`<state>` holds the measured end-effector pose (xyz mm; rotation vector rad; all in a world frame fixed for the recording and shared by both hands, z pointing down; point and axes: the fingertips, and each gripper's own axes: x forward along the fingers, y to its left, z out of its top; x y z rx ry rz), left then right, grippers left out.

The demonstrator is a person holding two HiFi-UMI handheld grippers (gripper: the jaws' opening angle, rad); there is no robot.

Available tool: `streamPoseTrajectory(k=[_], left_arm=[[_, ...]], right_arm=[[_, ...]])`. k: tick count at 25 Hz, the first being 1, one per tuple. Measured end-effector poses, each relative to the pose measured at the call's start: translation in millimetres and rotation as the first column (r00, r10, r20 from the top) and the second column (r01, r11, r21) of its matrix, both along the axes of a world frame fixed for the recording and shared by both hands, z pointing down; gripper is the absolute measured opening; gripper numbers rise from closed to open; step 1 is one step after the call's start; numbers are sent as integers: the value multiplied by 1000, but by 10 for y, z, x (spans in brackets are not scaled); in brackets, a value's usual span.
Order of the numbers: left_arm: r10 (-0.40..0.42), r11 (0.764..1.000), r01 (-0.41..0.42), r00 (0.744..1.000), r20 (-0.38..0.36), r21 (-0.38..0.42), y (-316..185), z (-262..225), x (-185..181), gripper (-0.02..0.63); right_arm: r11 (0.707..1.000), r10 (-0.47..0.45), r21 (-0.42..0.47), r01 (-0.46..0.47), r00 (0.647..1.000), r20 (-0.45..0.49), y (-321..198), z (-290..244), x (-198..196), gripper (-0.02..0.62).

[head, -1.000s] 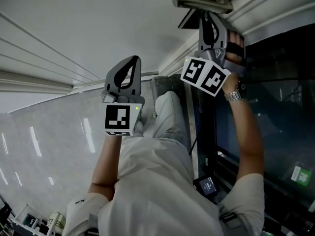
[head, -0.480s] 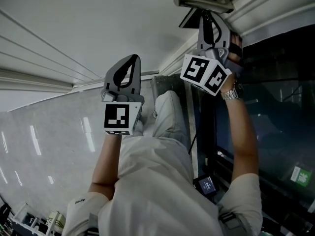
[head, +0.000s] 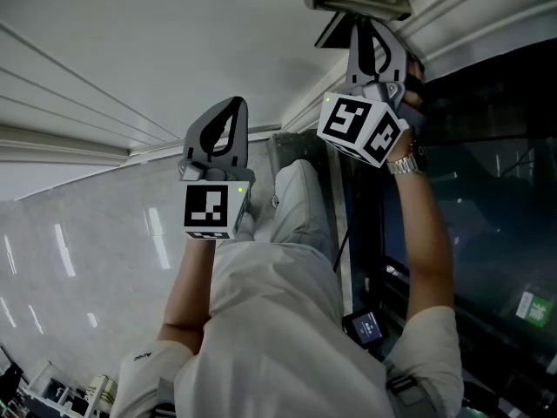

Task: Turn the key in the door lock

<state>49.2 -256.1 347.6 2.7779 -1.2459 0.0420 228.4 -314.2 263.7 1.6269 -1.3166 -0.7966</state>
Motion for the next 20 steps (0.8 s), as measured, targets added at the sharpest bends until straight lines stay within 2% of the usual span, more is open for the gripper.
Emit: streamPoseTrajectory(k=[5,7,10,14,17,18,20], left_arm=[[1,1000,-1,1000,0,1,-4,3,-4,8],[1,1000,-1,1000,0,1,-5,4,-7,8],[2,1000,-2,1000,4,1,-4,8,-16,8],[-4,1000,4,1000,11,-5,3,16,-47,8],[-7,1000,8,1000,20,-5,12,19,-63,8],[-7,1000,7,1000,20,-3,17,17,-63,8],[-5,1000,5,1000,17,1,24,6,-57,8]], right_arm=[[1000,-3,-1,3,1000,26,-6,-5,7,38],[1000,-13,6,12,995,101,-6,-18,14,10],[1000,-22,22,16,959,282,0,-44,40,8],[999,-25,45,10,930,367,-5,-68,32,8],[998,-31,55,6,881,472,-2,-88,38,8],[998,-34,57,5,854,520,0,-94,46,8],[998,-41,60,4,777,628,4,-102,74,8]])
